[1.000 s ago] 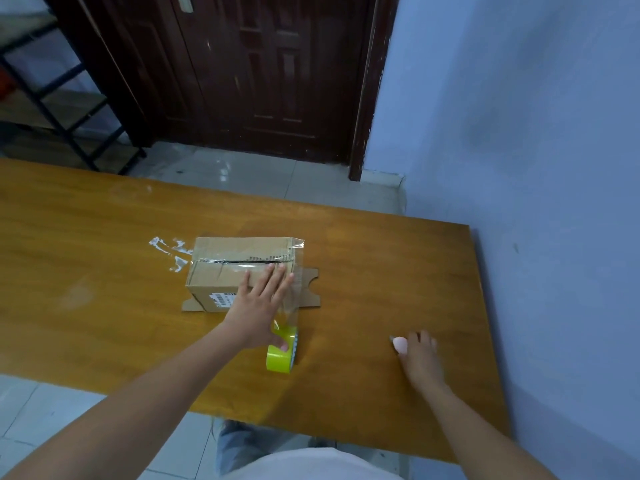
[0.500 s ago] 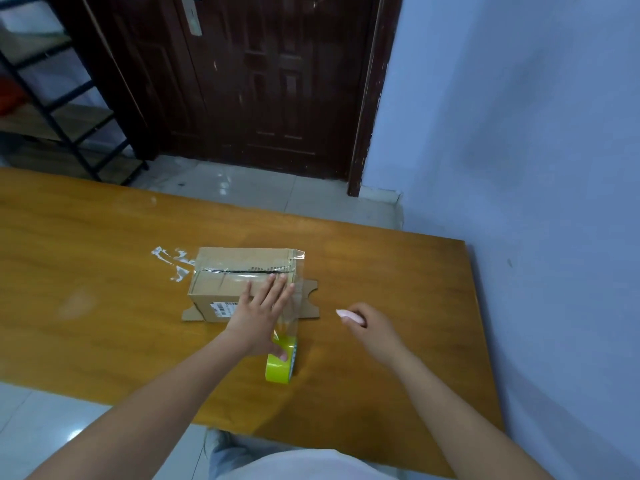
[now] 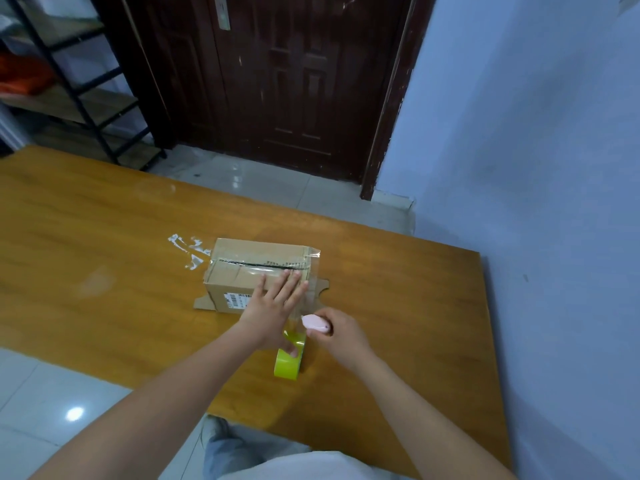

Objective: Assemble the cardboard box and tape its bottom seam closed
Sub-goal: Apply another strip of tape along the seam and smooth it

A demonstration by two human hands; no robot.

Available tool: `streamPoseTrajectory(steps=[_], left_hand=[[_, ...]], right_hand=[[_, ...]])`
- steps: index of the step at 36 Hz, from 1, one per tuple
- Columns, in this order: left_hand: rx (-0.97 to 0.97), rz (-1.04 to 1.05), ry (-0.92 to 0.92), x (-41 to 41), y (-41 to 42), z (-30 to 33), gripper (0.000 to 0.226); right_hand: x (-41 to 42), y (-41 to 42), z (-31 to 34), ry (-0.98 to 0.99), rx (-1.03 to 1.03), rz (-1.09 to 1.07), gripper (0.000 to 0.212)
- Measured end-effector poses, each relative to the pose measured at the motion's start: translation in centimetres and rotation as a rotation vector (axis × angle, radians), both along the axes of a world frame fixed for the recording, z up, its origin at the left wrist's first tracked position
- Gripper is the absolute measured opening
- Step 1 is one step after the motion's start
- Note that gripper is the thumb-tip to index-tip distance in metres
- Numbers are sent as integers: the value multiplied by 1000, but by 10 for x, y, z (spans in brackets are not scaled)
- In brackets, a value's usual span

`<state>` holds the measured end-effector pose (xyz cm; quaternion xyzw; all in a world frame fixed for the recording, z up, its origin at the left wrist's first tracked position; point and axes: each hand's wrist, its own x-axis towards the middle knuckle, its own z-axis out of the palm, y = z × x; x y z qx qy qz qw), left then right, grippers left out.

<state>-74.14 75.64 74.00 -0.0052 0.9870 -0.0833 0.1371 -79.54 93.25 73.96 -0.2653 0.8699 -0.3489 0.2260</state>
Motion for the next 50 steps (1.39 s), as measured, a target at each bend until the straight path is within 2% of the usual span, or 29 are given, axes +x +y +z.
streamPoseTrajectory(steps=[32,42,50], left_hand=[[-10,-4,-9,1,0,5,136],[-24,-80,-38,2,-2,6,116],[-40,-95,-29,2,-3,6,111]], right_hand=[[2,-17,11,-27,112,-42,31],[4,-20,9,-48,102,-72,36],[6,-21,4,-66,66,-81,37]])
